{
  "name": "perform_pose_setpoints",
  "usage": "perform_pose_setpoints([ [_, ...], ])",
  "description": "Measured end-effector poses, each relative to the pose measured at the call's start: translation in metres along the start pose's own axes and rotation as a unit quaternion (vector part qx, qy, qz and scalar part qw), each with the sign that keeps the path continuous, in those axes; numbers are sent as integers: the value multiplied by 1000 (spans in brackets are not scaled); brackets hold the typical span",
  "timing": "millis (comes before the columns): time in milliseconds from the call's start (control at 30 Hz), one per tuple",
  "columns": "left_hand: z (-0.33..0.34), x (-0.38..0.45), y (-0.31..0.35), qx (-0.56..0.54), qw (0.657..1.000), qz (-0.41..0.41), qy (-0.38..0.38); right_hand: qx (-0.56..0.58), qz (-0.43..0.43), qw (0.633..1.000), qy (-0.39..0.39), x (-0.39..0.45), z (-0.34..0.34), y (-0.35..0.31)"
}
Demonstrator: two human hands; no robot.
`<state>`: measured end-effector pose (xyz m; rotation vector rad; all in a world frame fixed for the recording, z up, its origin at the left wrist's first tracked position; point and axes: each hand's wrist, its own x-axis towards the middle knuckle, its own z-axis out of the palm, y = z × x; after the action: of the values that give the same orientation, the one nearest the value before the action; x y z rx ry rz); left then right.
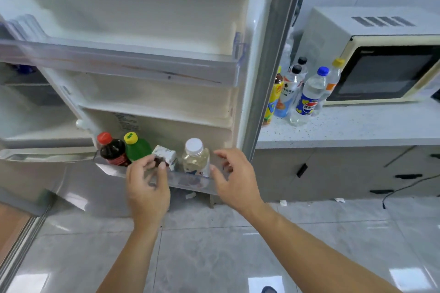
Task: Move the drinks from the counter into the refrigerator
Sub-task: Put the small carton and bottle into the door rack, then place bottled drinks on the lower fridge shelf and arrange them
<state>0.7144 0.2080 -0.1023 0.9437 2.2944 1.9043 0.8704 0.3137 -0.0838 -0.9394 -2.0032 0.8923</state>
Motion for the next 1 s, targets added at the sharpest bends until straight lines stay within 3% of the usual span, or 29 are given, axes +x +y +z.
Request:
perform_pose_setpoints([
  [100, 13, -26, 10, -43, 999, 20, -21, 43, 14, 998, 52, -14, -20, 13],
  [233, 35, -61, 17, -66, 997, -18, -48, 95, 98, 987, 84, -31, -51, 37],
  [500, 93, -112, 31, -21, 984, -3, -178, 154, 241, 953, 97, -63, -107, 100],
  [567, 113, -123, 37, -13, 981, -32, -193, 175, 279, 938, 108, -70, -121, 121],
  [800, 199, -153, 69, -80, 959, -241, -128, 208, 351, 908, 99, -76, -189, 194],
  [1000, 270, -169, 100, -143, 928, -340, -55, 215, 349, 909, 80, -42, -251, 250],
])
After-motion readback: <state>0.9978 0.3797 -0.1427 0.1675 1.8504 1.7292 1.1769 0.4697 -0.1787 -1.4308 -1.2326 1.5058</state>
